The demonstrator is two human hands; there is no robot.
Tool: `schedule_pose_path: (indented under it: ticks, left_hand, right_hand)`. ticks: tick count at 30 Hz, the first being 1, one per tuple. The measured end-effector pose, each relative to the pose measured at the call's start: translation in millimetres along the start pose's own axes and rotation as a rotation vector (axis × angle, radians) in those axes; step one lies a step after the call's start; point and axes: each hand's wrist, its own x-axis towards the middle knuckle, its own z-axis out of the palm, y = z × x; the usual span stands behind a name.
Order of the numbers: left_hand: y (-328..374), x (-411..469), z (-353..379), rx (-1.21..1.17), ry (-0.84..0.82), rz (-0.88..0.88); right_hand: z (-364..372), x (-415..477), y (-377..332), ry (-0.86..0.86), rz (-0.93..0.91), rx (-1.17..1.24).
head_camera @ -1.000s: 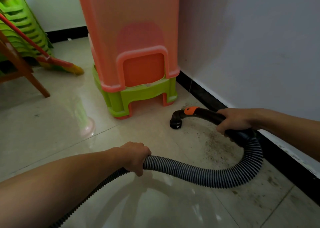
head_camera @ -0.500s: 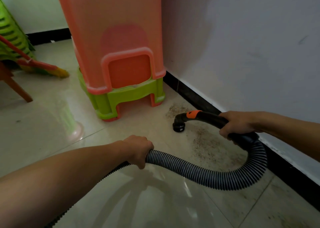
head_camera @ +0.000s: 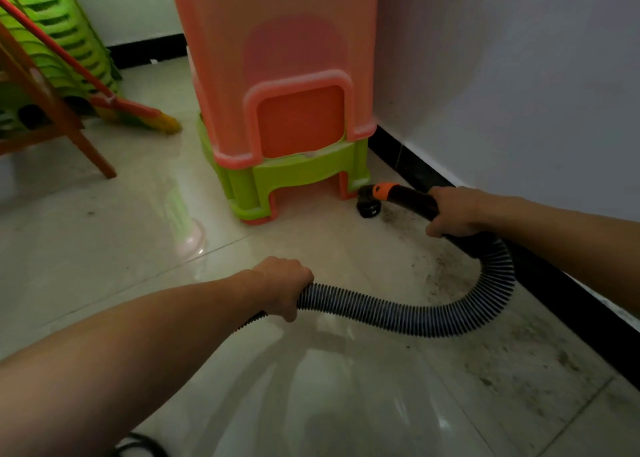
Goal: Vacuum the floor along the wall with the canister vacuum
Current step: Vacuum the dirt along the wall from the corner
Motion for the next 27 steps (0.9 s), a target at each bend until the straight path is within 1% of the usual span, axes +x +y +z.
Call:
schedule_pose_path:
  ticks: [4, 9, 14, 27]
  left_hand:
    - [3.3, 12.4, -6.7, -0.007, 0.019, -0.011]
    - [3.9, 24.0, -9.8, -0.024, 0.028, -0.019]
    - [2.6, 30.7, -13.0, -0.030, 0.033, -0.023]
    - [10.7, 34.8, -24.0, -0.050, 0.086, 0.040]
  right_hand:
    - [-1.2, 15.6, 6.2, 0.057, 0.055, -0.041]
    - [-4.0, 32.8, 17.9, 0.079, 0.131, -0.007]
    - [-7.7, 41.1, 32.8, 0.081, 0.188, 0.083]
    - [-15.3, 22.9, 58.1, 0.022, 0.223, 0.150]
